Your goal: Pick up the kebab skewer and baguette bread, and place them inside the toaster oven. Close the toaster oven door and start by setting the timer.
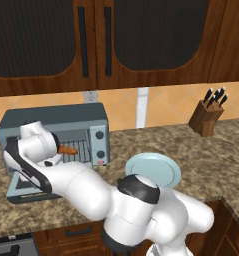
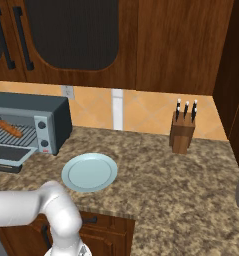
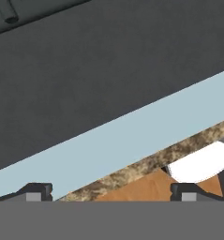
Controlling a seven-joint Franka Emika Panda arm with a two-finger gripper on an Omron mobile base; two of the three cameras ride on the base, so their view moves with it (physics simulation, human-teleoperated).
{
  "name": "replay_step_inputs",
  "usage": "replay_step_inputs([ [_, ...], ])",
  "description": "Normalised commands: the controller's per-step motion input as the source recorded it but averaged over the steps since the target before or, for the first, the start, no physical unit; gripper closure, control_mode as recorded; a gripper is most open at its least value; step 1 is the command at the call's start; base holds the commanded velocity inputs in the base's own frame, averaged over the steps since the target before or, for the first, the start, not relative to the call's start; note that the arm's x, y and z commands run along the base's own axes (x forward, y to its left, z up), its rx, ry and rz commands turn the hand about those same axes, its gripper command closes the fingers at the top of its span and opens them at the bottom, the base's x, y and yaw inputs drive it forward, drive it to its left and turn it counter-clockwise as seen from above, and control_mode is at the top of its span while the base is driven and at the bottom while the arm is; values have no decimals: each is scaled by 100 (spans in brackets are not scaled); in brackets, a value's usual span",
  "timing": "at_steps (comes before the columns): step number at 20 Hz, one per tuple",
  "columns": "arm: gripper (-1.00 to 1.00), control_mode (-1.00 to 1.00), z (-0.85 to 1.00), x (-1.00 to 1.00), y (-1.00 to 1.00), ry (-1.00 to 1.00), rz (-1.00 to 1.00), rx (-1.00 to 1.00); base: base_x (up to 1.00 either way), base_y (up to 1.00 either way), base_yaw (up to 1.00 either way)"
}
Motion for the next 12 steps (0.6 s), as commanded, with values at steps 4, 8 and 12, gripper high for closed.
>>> replay_step_inputs([
  [4, -100, -100, 0, 29, -6, 0, -5, 0, 0, 0, 0],
  [8, -100, -100, 0, 30, -2, 0, -6, 0, 0, 0, 0],
  [12, -100, -100, 9, 48, -1, -1, -7, 0, 0, 0, 0],
])
